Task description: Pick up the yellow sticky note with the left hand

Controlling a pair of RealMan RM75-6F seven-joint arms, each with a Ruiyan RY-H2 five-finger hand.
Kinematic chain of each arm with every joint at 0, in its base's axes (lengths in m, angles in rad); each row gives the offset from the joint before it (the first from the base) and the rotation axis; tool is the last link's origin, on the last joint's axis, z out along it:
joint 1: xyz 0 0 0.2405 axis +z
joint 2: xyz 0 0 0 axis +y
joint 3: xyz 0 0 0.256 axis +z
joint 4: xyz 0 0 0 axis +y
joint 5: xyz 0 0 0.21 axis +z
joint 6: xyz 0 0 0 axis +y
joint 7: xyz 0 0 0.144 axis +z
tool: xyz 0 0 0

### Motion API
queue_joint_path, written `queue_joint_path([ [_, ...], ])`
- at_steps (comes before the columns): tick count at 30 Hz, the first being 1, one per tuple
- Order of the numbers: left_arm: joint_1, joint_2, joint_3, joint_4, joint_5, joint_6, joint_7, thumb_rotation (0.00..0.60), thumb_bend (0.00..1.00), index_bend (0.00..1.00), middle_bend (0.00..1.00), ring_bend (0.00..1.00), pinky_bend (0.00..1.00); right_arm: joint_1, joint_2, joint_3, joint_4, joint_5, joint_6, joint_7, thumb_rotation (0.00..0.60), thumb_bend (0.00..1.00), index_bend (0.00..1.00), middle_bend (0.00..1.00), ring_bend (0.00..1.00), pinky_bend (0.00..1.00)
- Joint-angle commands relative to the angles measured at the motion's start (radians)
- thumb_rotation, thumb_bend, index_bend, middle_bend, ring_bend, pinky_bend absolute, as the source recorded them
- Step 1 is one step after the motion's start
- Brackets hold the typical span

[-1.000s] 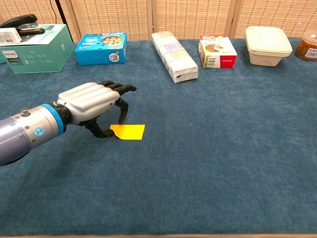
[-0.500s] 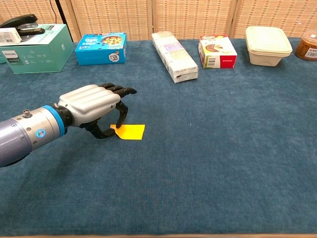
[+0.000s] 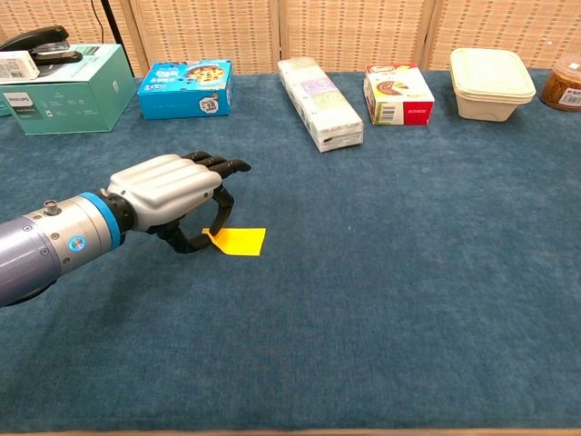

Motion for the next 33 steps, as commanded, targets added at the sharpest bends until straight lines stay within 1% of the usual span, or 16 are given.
queue_joint_path([
  [1, -0.001, 0.000, 0.000, -0.001, -0.002, 0.002, 0.004, 0.600, 0.42, 0.64, 0.00, 0.00, 0.00, 0.000, 0.000, 0.000, 0.000, -0.001, 0.000, 0.000, 0.600, 0.00, 0.02, 0.00, 0.00, 0.00],
  [7, -0.004, -0.001, -0.003, -0.004, 0.003, 0.006, -0.002, 0.600, 0.43, 0.64, 0.00, 0.00, 0.00, 0.000, 0.001, -0.001, -0.001, -0.002, 0.000, 0.000, 0.600, 0.00, 0.02, 0.00, 0.00, 0.00],
  [19, -0.025, 0.002, -0.005, -0.025, 0.075, 0.033, -0.038, 0.600, 0.44, 0.65, 0.00, 0.00, 0.00, 0.000, 0.001, -0.001, -0.002, -0.002, 0.000, 0.003, 0.600, 0.00, 0.02, 0.00, 0.00, 0.00],
  [24, -0.035, 0.006, -0.010, -0.048, 0.094, 0.041, -0.036, 0.600, 0.44, 0.65, 0.00, 0.00, 0.00, -0.001, 0.002, -0.001, -0.002, -0.003, 0.002, 0.005, 0.600, 0.00, 0.02, 0.00, 0.00, 0.00],
  [33, -0.054, 0.027, -0.030, -0.137, 0.131, 0.072, -0.002, 0.600, 0.44, 0.65, 0.00, 0.00, 0.00, 0.000, 0.003, -0.001, -0.001, -0.003, 0.000, 0.007, 0.600, 0.00, 0.02, 0.00, 0.00, 0.00],
])
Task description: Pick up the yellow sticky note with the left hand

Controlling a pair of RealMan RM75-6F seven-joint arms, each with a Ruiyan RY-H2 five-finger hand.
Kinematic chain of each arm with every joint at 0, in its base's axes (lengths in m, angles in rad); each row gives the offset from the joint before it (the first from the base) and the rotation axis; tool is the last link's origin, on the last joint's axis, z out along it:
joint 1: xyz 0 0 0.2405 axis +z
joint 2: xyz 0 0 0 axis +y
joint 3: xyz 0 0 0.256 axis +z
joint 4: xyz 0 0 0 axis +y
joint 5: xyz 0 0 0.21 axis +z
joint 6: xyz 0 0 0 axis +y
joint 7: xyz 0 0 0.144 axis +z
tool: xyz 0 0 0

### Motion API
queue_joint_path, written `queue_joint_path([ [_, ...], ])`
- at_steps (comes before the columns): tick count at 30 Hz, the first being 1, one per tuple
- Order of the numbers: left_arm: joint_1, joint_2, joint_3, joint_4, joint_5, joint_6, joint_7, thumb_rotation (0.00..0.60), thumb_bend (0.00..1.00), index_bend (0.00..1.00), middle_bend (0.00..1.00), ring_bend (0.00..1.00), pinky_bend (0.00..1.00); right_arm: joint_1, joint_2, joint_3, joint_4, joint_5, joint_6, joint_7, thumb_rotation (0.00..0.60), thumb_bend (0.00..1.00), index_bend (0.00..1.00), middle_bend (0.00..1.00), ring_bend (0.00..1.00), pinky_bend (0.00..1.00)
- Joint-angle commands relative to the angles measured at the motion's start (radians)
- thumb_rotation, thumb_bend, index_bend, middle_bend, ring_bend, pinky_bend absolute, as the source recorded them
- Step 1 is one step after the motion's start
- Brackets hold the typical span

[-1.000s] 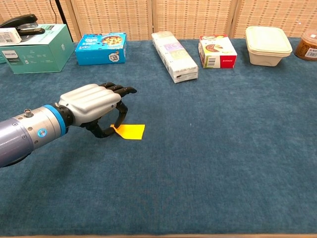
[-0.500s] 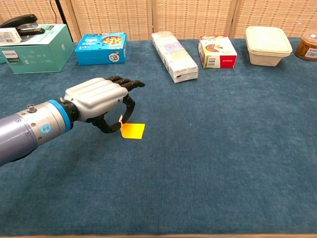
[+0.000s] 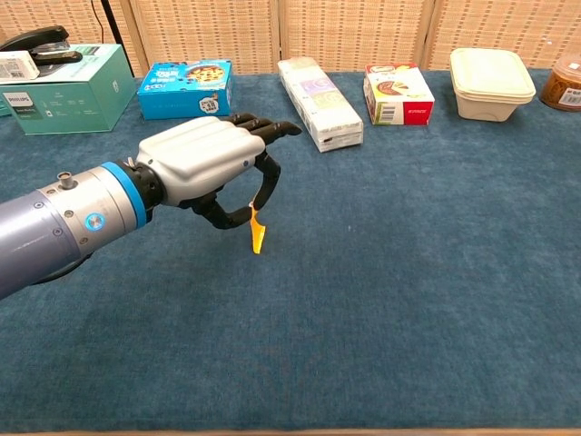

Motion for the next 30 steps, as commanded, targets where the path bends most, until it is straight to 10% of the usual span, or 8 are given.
queue_joint_path([
  [1, -0.007, 0.010, -0.007, -0.028, 0.014, 0.012, 0.015, 0.600, 0.44, 0.65, 0.00, 0.00, 0.00, 0.000, 0.000, 0.000, -0.001, -0.001, 0.000, 0.001, 0.600, 0.00, 0.02, 0.00, 0.00, 0.00],
  [30, 0.080, 0.300, 0.042, -0.026, 0.070, 0.087, -0.081, 0.600, 0.44, 0.64, 0.00, 0.00, 0.00, 0.002, -0.008, -0.010, -0.012, -0.012, -0.004, -0.022, 0.600, 0.00, 0.02, 0.00, 0.00, 0.00],
])
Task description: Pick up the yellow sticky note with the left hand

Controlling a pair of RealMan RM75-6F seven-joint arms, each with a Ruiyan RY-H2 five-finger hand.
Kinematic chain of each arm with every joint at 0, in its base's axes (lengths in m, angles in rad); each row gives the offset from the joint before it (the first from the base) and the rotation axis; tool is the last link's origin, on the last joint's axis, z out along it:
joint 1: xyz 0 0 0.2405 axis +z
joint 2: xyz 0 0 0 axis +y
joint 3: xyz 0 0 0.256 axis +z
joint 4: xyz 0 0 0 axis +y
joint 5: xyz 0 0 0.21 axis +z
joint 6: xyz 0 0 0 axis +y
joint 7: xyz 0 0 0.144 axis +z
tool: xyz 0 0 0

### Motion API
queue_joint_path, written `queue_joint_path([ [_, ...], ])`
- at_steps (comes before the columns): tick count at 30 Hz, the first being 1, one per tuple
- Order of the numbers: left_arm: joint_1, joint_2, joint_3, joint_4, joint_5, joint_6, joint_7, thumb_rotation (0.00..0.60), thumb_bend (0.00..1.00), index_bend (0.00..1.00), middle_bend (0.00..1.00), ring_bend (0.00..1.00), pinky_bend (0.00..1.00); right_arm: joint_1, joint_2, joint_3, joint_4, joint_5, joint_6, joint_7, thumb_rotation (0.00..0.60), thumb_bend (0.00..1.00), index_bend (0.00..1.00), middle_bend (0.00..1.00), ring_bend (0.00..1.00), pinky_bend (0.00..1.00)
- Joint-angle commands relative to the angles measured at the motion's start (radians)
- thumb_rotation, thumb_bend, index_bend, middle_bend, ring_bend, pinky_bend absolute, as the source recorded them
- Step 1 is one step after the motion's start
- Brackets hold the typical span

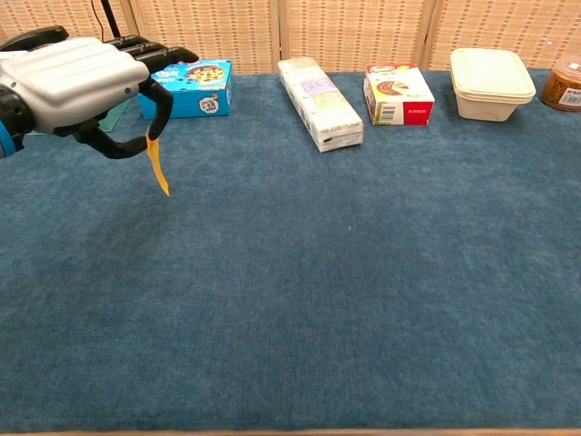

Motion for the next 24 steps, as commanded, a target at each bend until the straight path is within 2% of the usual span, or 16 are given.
queue_joint_path([
  [1, 0.006, 0.020, 0.018, 0.021, -0.001, -0.028, -0.027, 0.600, 0.44, 0.64, 0.00, 0.00, 0.00, 0.000, -0.001, -0.002, -0.003, -0.001, -0.001, -0.004, 0.600, 0.00, 0.02, 0.00, 0.00, 0.00],
  [12, -0.003, -0.033, 0.029, 0.096, -0.019, -0.080, -0.005, 0.600, 0.44, 0.57, 0.00, 0.00, 0.00, 0.002, -0.003, -0.003, -0.005, 0.003, -0.007, -0.012, 0.600, 0.00, 0.02, 0.00, 0.00, 0.00],
  [14, -0.002, -0.040, 0.027, 0.100, -0.021, -0.077, -0.010, 0.600, 0.43, 0.48, 0.00, 0.00, 0.00, 0.001, -0.002, -0.002, -0.006, 0.005, -0.007, -0.010, 0.600, 0.00, 0.02, 0.00, 0.00, 0.00],
  [16, -0.003, -0.043, 0.022, 0.099, -0.028, -0.080, -0.006, 0.600, 0.43, 0.34, 0.00, 0.00, 0.00, 0.000, -0.001, -0.001, -0.008, 0.007, -0.006, -0.006, 0.600, 0.00, 0.02, 0.00, 0.00, 0.00],
  [18, -0.007, -0.044, 0.015, 0.092, -0.033, -0.082, 0.003, 0.600, 0.41, 0.15, 0.00, 0.00, 0.00, 0.001, 0.001, 0.001, -0.009, 0.008, -0.005, -0.004, 0.600, 0.00, 0.02, 0.00, 0.00, 0.00],
  [20, -0.008, -0.045, 0.010, 0.086, -0.033, -0.078, 0.005, 0.600, 0.38, 0.04, 0.00, 0.00, 0.00, 0.000, 0.002, 0.002, -0.010, 0.009, -0.003, -0.003, 0.600, 0.00, 0.02, 0.00, 0.00, 0.00],
  [22, -0.007, -0.049, 0.005, 0.082, -0.033, -0.069, 0.003, 0.600, 0.32, 0.00, 0.00, 0.00, 0.00, -0.001, 0.002, 0.002, -0.011, 0.007, 0.001, -0.003, 0.600, 0.00, 0.02, 0.00, 0.00, 0.00],
  [24, -0.003, -0.054, 0.001, 0.075, -0.035, -0.057, -0.001, 0.600, 0.18, 0.00, 0.00, 0.00, 0.00, -0.003, 0.003, -0.001, -0.011, 0.003, 0.003, -0.003, 0.600, 0.00, 0.02, 0.00, 0.00, 0.00],
])
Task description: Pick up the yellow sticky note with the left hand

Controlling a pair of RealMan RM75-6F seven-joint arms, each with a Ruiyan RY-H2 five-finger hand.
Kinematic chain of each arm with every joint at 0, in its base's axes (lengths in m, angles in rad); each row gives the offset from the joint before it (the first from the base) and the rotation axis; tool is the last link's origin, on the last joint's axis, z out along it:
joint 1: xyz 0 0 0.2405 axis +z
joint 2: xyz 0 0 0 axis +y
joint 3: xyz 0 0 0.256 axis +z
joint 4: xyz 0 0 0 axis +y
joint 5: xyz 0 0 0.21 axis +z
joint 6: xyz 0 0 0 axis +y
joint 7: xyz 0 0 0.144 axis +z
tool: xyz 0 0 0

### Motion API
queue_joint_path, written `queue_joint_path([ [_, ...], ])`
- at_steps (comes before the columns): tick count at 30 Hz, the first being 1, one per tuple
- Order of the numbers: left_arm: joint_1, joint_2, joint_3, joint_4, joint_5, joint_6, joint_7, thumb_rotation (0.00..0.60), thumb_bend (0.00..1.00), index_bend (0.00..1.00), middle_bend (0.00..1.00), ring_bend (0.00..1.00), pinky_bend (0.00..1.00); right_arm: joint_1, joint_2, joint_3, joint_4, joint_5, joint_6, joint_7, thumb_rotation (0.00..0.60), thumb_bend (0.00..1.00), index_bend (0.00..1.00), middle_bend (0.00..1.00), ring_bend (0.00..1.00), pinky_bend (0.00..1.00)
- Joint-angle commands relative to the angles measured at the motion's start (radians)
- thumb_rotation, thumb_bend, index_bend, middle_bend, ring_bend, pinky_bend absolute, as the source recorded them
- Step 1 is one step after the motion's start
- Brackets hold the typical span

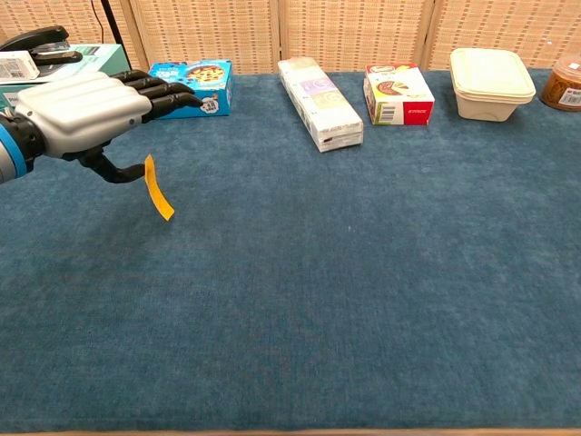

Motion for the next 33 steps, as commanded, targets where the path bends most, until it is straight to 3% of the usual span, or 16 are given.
queue_joint_path([
  [1, 0.006, -0.005, -0.005, -0.011, -0.006, 0.010, -0.003, 0.600, 0.13, 0.00, 0.00, 0.00, 0.00, -0.002, 0.001, -0.003, 0.000, -0.003, 0.001, 0.000, 0.600, 0.00, 0.02, 0.00, 0.00, 0.00],
  [4, 0.010, -0.003, -0.010, -0.025, -0.007, 0.021, -0.013, 0.600, 0.04, 0.00, 0.00, 0.00, 0.00, -0.003, 0.002, -0.004, -0.001, -0.004, 0.002, 0.003, 0.600, 0.00, 0.02, 0.00, 0.00, 0.00],
  [15, 0.073, 0.120, -0.025, -0.142, 0.007, 0.116, -0.110, 0.600, 0.02, 0.00, 0.00, 0.00, 0.00, -0.003, 0.002, -0.005, -0.011, -0.013, 0.009, -0.001, 0.600, 0.00, 0.02, 0.00, 0.00, 0.00],
  [26, 0.273, 0.281, 0.014, -0.169, 0.007, 0.320, -0.347, 0.600, 0.02, 0.00, 0.00, 0.00, 0.00, -0.011, 0.003, -0.006, -0.011, -0.022, 0.026, -0.008, 0.600, 0.00, 0.02, 0.00, 0.00, 0.00],
  [33, 0.386, 0.335, 0.044, -0.168, -0.034, 0.382, -0.423, 0.600, 0.02, 0.00, 0.00, 0.00, 0.00, -0.014, 0.003, -0.009, -0.014, -0.030, 0.034, -0.013, 0.600, 0.00, 0.02, 0.00, 0.00, 0.00],
])
